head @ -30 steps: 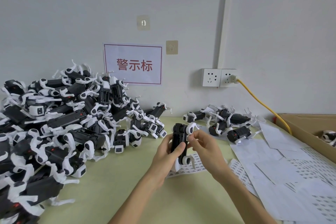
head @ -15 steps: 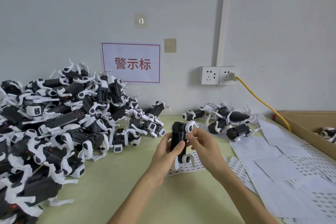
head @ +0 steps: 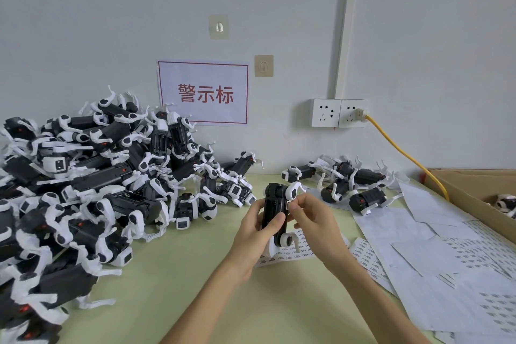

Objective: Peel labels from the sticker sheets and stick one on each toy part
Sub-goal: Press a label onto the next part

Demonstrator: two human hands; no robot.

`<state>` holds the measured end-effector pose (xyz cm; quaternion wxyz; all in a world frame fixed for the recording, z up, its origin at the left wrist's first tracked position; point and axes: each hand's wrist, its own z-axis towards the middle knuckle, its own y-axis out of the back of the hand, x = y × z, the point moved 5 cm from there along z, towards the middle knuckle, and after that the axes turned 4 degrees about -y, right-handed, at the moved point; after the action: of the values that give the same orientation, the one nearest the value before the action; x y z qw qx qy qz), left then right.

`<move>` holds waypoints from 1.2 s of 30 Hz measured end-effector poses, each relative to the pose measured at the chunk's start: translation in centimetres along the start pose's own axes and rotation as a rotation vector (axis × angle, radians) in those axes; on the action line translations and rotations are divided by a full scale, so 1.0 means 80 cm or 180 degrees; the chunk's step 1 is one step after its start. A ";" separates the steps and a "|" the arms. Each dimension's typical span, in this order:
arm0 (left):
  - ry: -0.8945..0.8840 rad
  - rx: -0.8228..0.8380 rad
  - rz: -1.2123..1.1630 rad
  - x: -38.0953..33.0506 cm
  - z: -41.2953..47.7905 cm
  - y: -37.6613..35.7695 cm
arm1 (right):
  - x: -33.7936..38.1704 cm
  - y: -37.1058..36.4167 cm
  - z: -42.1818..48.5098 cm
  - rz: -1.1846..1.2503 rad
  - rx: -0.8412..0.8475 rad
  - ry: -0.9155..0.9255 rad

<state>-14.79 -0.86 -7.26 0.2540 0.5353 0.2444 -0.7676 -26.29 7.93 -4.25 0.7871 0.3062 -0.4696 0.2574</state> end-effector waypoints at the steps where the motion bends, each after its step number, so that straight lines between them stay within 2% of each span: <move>1: -0.0007 -0.0002 0.0013 0.000 0.000 0.000 | 0.000 0.000 0.000 0.0013 0.0000 -0.0006; 24: 0.0083 -0.0067 0.0034 -0.003 -0.004 0.001 | -0.004 0.001 0.000 0.0261 -0.0027 -0.0216; 28: 0.0116 -0.0089 -0.0056 -0.005 -0.005 0.000 | -0.007 0.003 0.000 0.0563 -0.0026 -0.0445; 33: 0.0309 0.0047 -0.0605 -0.005 -0.005 -0.007 | -0.008 -0.005 -0.002 0.1633 0.0460 -0.0776; 36: 0.0350 0.0081 -0.0708 -0.008 -0.006 -0.008 | -0.003 -0.008 -0.003 0.1610 0.0609 -0.0671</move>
<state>-14.69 0.03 -6.70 0.1466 0.5494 0.3061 -0.7635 -25.81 7.66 -4.72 0.6122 0.2774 -0.5838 0.4554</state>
